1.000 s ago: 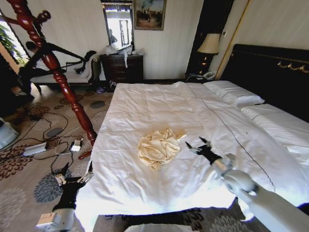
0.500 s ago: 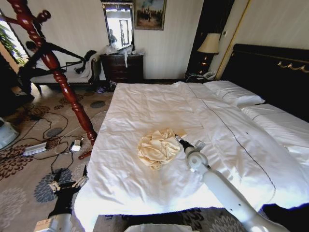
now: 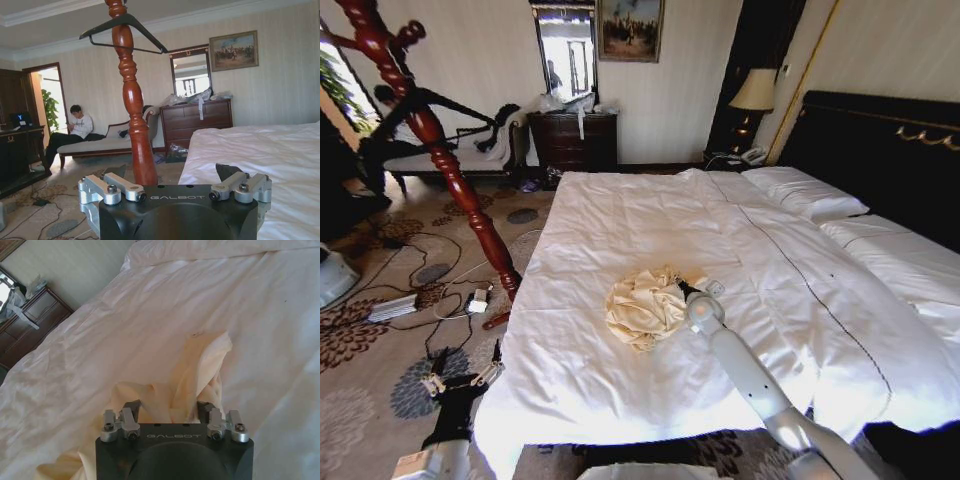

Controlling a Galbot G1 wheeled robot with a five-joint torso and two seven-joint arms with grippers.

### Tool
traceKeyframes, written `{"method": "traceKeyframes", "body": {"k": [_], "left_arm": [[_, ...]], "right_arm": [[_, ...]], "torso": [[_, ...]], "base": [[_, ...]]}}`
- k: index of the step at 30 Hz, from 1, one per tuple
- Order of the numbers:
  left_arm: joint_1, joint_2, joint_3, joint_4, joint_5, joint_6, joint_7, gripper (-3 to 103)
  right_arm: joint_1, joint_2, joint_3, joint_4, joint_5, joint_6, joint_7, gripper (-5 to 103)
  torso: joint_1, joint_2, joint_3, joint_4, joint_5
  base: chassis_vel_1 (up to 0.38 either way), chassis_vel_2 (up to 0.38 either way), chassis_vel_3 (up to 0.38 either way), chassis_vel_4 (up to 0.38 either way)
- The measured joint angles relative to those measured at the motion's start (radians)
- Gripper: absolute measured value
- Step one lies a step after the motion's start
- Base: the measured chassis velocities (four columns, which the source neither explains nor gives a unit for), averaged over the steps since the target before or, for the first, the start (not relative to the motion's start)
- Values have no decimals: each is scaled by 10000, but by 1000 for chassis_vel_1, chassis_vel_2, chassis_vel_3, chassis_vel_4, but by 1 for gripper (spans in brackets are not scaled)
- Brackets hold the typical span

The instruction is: Pick up the clothes from the bed and hang them on the clothes hanger.

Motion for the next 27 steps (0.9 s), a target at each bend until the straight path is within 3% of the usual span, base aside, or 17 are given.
{"method": "traceKeyframes", "body": {"k": [2,4,5,7,11,13,17,20,23,27], "left_arm": [[-65,10,62,97,0,9,-34,100],[-76,11,81,110,1,11,-39,100],[-102,9,121,137,5,18,-50,100],[-123,6,144,151,6,24,-64,100],[-143,18,161,158,-8,39,-84,100],[-146,25,162,157,-20,42,-86,100],[-168,50,163,157,-63,48,-99,100],[-186,53,170,157,-81,48,-108,100],[-223,73,170,179,-155,44,-147,100],[-252,103,167,204,-273,41,-236,100]], "right_arm": [[-46,-105,77,45,-91,23,-12,52],[-62,-132,89,50,-114,25,-12,52],[-88,-172,109,50,-162,27,-12,41],[-116,-203,128,50,-212,27,-12,41],[-282,-318,159,66,-569,25,-14,20],[-343,-363,171,98,-765,56,-55,20],[-660,-902,274,761,-1447,777,-1006,2],[-767,-1297,312,1262,-1421,1104,-1446,1],[-989,-2216,406,2479,-1134,1484,-2227,0],[-1100,-2655,499,3249,-622,1628,-2509,0]], "torso": [[0,0,0,0,0],[0,1,0,0,0],[0,0,0,-1,1],[-1,0,0,0,1],[-1,1,0,0,2],[-1,1,0,1,3],[0,0,0,2,4],[0,1,0,1,4],[0,1,-1,-1,0],[-1,1,-1,0,3]], "base": [[0,0,0,0],[0,0,0,0],[0,0,0,0],[0,0,0,0],[0,0,0,0],[0,0,0,0],[0,0,0,0],[0,0,0,0],[0,0,0,0],[0,0,0,0]]}}
